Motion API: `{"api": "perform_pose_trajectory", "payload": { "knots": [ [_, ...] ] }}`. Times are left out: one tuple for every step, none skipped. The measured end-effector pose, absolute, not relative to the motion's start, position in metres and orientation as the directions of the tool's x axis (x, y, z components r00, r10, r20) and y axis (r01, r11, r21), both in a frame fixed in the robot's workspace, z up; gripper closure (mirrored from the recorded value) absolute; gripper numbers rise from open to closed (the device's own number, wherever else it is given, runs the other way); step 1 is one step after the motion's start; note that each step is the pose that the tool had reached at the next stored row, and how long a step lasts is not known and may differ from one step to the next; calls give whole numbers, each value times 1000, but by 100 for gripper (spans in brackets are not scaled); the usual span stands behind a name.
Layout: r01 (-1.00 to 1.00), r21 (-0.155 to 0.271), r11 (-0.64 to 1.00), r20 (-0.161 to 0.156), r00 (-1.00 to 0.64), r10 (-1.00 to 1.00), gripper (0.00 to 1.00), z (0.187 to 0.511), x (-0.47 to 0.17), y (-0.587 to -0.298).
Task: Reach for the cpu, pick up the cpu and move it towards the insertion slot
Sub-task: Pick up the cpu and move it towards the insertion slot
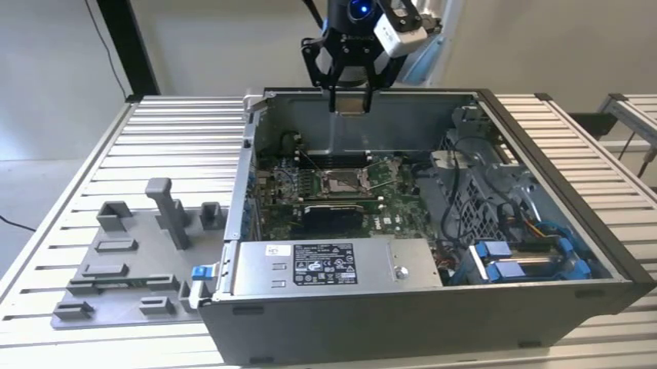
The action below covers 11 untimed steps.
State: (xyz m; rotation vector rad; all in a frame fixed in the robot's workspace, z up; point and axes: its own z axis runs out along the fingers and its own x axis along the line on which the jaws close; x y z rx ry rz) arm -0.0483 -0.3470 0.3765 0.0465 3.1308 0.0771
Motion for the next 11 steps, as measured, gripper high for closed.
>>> {"api": "perform_pose_trajectory", "payload": {
  "knots": [
    [30,49,998,-9,-1000,30,100,376,-48,-344],
    [30,49,998,-9,-1000,30,100,376,-48,-341],
    [30,49,998,-9,-1000,30,100,376,-48,-339],
    [30,49,998,-9,-1000,30,100,376,-48,-337],
    [30,49,998,-9,-1000,30,100,376,-48,-336],
    [30,49,998,-9,-1000,30,100,376,-48,-336],
    [30,49,998,-9,-1000,30,100,376,-48,-336],
    [30,49,998,-9,-1000,30,100,376,-48,-336],
    [30,49,998,-9,-1000,30,100,376,-48,-336],
    [30,49,998,-9,-1000,30,100,376,-48,-336],
    [30,49,998,-9,-1000,30,100,376,-48,-336]
  ]
}}
